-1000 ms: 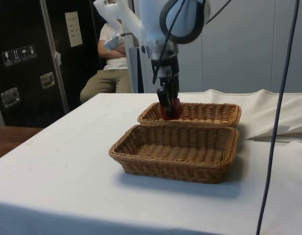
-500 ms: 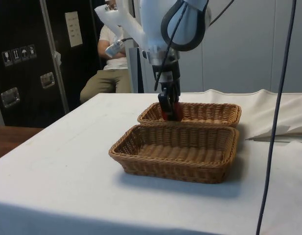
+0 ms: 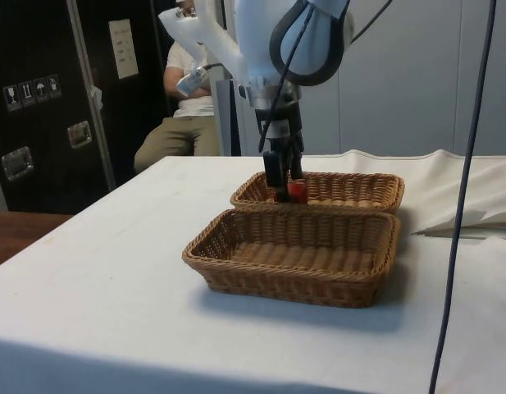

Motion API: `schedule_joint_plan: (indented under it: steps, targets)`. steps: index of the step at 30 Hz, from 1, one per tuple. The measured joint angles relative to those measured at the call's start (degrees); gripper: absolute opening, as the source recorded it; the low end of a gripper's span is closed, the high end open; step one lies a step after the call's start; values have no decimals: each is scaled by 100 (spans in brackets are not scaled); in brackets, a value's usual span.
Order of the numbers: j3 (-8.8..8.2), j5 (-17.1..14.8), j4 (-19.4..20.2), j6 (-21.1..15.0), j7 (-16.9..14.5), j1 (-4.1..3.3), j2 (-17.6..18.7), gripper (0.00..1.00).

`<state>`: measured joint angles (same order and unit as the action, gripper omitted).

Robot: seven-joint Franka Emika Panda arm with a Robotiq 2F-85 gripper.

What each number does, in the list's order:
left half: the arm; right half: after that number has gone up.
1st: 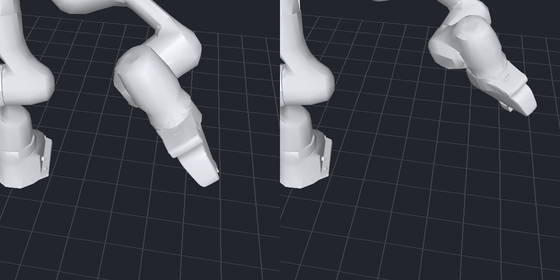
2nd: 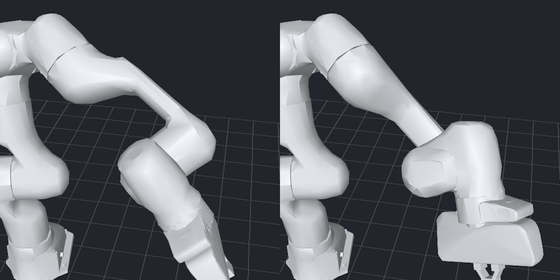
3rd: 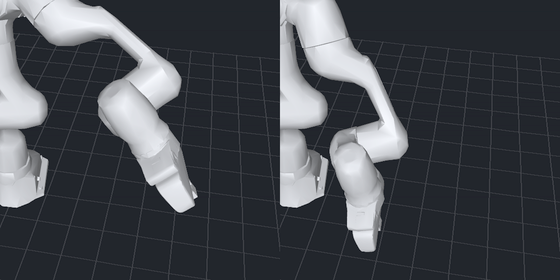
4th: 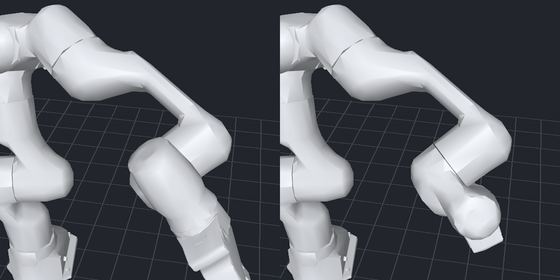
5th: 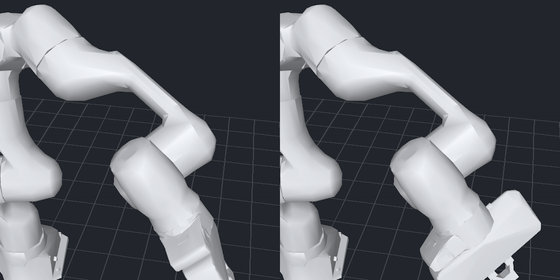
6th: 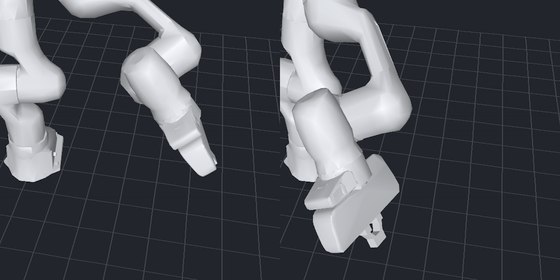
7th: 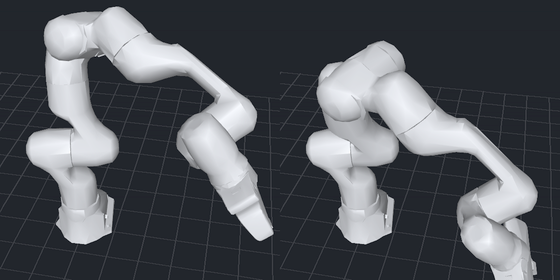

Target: Pick up the red cube and place it into the right basket.

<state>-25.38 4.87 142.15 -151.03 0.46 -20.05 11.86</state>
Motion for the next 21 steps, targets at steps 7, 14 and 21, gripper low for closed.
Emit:
schedule_joint_plan:
  steps: [7, 14, 21]
  targets:
    - [11, 0, 29, 69, 0, -6, -195, 100]
    - [11, 74, 97, 378, 0, -11, -642, 100]
    - [143, 97, 23, 613, 23, -11, -894, 100]
